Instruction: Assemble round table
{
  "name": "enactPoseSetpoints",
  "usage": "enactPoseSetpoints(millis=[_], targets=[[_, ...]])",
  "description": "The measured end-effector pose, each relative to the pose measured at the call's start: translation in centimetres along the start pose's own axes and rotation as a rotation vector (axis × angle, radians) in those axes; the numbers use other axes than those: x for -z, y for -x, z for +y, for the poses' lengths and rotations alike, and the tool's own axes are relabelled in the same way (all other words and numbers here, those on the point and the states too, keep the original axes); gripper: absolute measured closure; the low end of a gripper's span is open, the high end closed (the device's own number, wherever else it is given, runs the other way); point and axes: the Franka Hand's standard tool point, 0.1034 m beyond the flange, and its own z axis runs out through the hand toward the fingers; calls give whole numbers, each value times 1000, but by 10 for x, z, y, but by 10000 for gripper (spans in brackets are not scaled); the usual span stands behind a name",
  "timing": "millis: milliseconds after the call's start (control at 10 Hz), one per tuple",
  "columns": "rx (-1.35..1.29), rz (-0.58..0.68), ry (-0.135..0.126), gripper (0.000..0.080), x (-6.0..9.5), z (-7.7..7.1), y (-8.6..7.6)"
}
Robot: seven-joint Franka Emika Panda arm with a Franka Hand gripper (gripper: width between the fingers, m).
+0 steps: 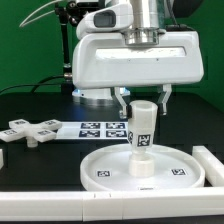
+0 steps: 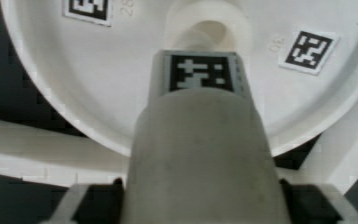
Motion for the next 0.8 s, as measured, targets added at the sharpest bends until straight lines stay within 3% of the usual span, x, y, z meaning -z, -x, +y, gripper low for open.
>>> enactPoseSetpoints(millis=[800], targets=[[0,-15,-7,389,-7,-5,10]])
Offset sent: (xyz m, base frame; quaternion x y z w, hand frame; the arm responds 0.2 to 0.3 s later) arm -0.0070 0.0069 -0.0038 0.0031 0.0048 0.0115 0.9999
